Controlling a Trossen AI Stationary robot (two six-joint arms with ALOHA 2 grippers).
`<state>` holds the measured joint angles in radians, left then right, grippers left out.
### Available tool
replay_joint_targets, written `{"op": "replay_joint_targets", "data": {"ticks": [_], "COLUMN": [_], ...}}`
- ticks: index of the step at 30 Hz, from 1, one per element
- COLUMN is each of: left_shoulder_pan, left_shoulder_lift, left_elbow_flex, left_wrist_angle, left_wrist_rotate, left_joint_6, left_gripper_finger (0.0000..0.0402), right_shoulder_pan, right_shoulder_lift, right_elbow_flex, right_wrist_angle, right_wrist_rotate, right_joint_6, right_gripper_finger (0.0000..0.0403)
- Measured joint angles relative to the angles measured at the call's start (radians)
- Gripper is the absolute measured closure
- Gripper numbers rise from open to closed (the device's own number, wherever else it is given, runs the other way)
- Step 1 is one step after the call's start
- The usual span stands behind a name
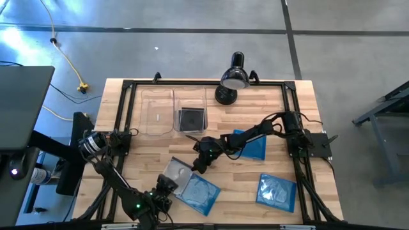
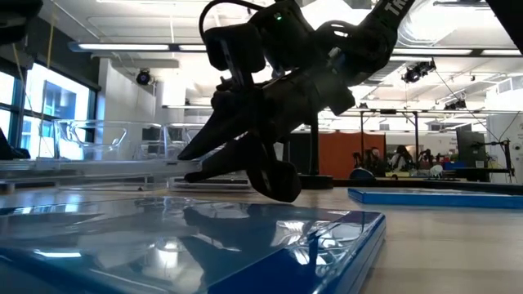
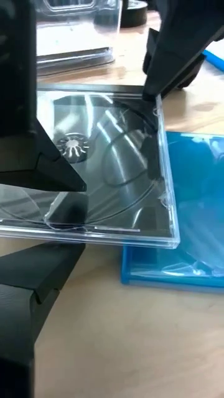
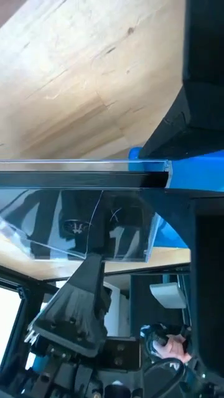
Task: Pick & place jewel cases by type
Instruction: Put the black CD case into the right transparent bin
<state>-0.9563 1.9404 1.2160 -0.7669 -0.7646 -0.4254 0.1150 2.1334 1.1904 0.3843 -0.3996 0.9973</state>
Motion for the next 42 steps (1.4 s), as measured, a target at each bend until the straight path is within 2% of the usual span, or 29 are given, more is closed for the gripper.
{"op": "replay_joint_targets", "data": {"ticks": [15, 22, 30, 42], "left_shoulder_pan": [0.000, 0.019, 0.028, 0.035], "left_shoulder_lift": [0.006, 0.010, 0.010, 0.010], "left_elbow_flex": [0.000, 0.000, -0.001, -0.001], "left_wrist_angle": [0.003, 0.019, 0.036, 0.033], "left_wrist_rotate": [0.003, 0.055, 0.078, 0.097], "left_joint_6": [0.004, 0.004, 0.073, 0.022], "left_gripper_finger": [0.0273, 0.0273, 0.0273, 0.0273], "right_shoulder_pan": [-0.011, -0.019, -0.018, -0.018], "right_shoulder_lift": [-0.002, -0.002, -0.002, -0.002], "right_elbow_flex": [0.000, -0.002, -0.002, -0.002], "right_wrist_angle": [0.028, 0.013, -0.006, -0.019], "right_wrist_rotate": [-0.055, -0.062, -0.056, -0.050], "right_joint_6": [0.027, 0.042, 0.052, 0.054], "right_gripper_finger": [0.0364, 0.0364, 0.0366, 0.0370]}}
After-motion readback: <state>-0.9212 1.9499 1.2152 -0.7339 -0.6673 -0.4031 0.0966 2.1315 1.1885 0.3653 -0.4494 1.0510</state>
